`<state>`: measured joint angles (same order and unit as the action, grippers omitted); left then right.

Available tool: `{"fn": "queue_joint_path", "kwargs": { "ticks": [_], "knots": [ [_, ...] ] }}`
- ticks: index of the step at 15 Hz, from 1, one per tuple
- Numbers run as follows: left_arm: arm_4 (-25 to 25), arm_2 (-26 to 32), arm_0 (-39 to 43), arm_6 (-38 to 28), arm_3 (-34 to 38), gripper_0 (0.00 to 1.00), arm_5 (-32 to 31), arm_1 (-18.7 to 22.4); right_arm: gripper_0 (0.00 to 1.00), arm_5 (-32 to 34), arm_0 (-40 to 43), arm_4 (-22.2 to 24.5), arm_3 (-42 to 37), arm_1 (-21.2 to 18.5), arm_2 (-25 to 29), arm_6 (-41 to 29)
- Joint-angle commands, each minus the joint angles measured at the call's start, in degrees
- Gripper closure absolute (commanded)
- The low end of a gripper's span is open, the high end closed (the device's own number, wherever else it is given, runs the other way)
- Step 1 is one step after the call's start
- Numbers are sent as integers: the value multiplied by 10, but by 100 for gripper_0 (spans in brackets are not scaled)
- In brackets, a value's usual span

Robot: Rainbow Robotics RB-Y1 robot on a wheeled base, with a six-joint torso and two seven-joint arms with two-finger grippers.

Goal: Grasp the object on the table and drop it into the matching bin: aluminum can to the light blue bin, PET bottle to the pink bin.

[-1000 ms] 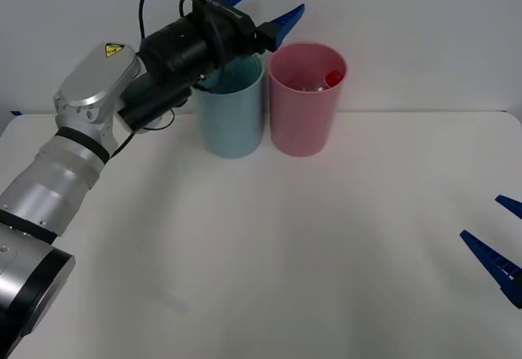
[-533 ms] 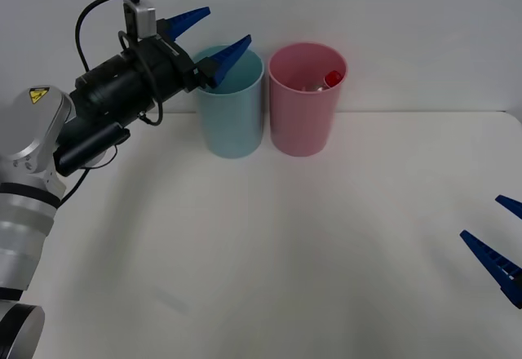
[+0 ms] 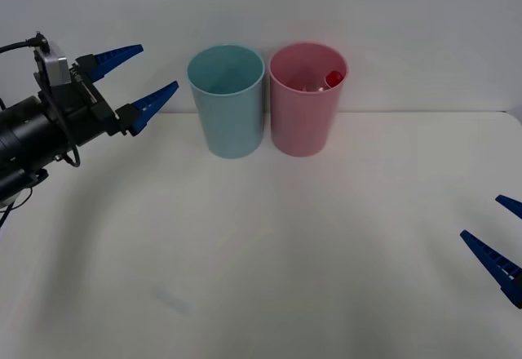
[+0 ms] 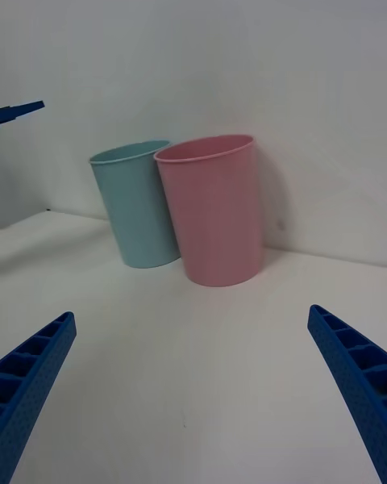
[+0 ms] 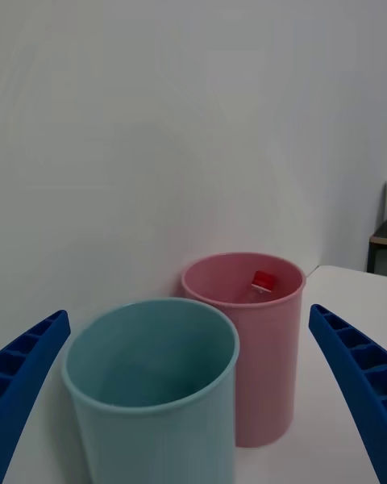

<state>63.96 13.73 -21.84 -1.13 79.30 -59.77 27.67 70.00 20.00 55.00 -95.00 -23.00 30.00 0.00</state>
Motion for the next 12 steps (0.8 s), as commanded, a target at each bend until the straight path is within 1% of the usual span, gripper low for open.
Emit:
{"fn": "queue_joint_path", "kwargs": {
  "ticks": [1,4,6,12],
  "knots": [
    [-7,43,57,10,24,0,-30,22,0,0,0,0,0,0,0,0],
    [-9,103,118,50,28,0,-68,31,0,0,0,0,0,0,0,0],
    [-26,122,157,84,28,0,-75,46,0,0,0,0,0,0,0,0],
    [-69,175,261,97,40,0,-112,94,0,0,0,0,0,0,0,0]
  ]
}}
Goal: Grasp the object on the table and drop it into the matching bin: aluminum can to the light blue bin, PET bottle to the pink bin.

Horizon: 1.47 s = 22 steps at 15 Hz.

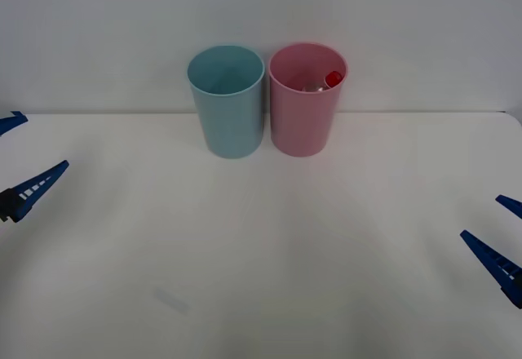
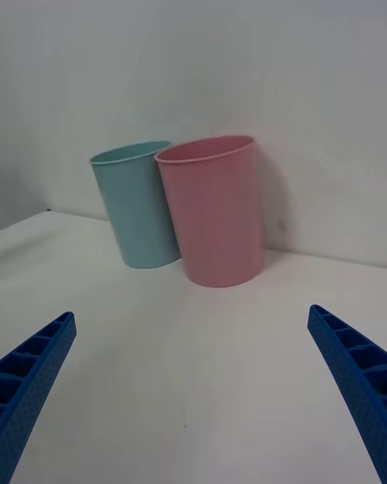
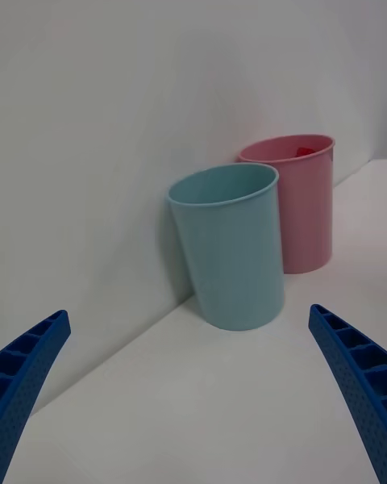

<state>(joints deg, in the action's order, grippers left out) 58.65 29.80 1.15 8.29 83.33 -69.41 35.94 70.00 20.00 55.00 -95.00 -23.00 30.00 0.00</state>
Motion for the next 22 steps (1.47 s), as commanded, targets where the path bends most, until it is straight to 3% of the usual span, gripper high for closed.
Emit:
{"fn": "queue_joint_path", "kwargs": {
  "ticks": [1,8,17,22],
  "knots": [
    [-22,19,45,3,1,0,-20,16,0,0,0,0,0,0,0,0],
    [-96,42,173,2,33,0,-24,27,0,0,0,0,0,0,0,0],
    [-134,51,240,-11,37,0,-29,27,0,0,0,0,0,0,0,0],
    [-149,52,248,-122,37,0,-33,26,0,0,0,0,0,0,0,0]
  ]
}}
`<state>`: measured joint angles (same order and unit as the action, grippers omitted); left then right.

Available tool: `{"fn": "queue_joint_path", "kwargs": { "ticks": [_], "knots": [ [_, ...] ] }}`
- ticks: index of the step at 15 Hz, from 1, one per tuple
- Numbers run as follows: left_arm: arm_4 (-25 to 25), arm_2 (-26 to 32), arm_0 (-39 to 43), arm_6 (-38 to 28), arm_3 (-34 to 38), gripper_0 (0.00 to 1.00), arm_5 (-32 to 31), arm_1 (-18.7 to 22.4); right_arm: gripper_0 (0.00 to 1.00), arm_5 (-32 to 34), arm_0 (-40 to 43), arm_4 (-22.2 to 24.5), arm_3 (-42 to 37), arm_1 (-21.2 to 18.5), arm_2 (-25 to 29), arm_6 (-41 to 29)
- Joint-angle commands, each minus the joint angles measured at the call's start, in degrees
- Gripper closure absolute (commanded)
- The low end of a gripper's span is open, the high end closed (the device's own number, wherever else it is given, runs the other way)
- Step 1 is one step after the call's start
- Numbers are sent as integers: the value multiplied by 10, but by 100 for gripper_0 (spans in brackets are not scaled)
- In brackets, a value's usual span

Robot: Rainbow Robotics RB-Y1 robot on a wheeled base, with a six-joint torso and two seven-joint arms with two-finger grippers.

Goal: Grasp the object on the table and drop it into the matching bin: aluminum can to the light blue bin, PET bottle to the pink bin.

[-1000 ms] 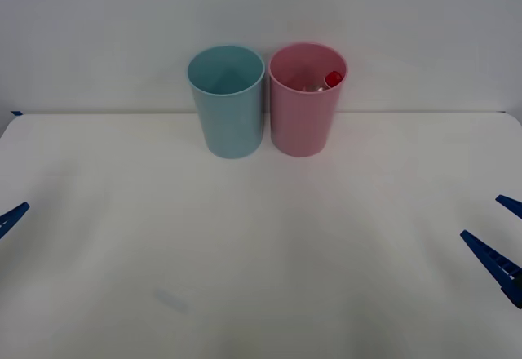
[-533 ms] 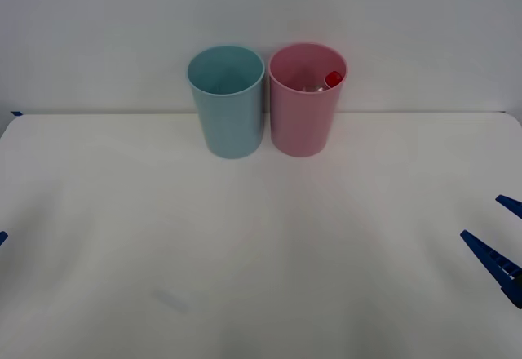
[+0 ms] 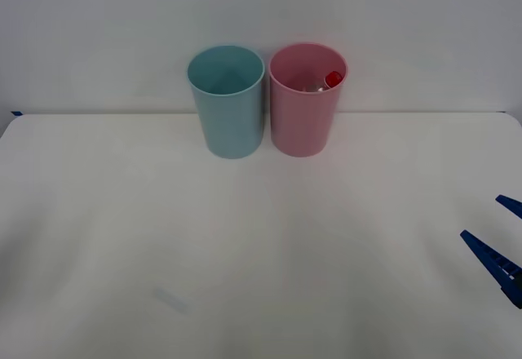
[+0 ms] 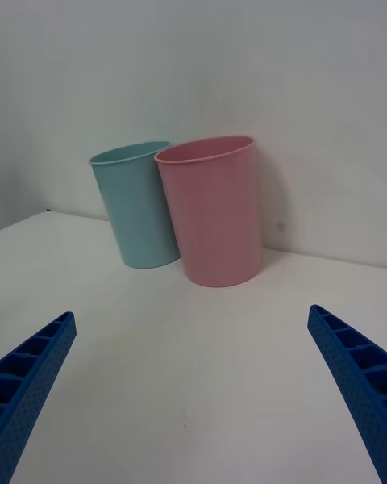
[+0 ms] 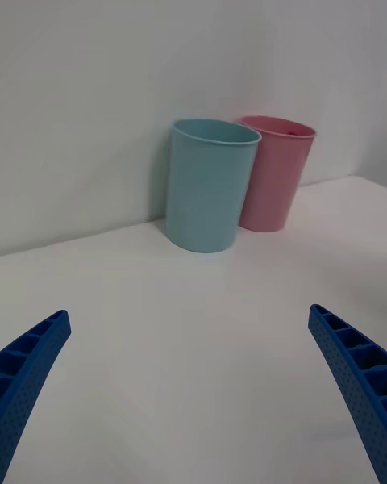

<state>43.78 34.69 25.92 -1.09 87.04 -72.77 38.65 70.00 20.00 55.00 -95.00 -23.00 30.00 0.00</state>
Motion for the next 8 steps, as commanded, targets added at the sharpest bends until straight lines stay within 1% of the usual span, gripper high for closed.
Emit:
{"fn": "queue_joint_path", "kwargs": {
  "ticks": [1,2,8],
  "knots": [
    [0,5,0,-44,-2,0,2,-1,0,0,0,0,0,0,0,0],
    [0,6,0,-52,-3,0,5,-1,0,0,0,0,0,0,0,0],
    [1,4,-1,-53,-6,0,11,-2,0,0,0,0,0,0,0,0]
  ]
}}
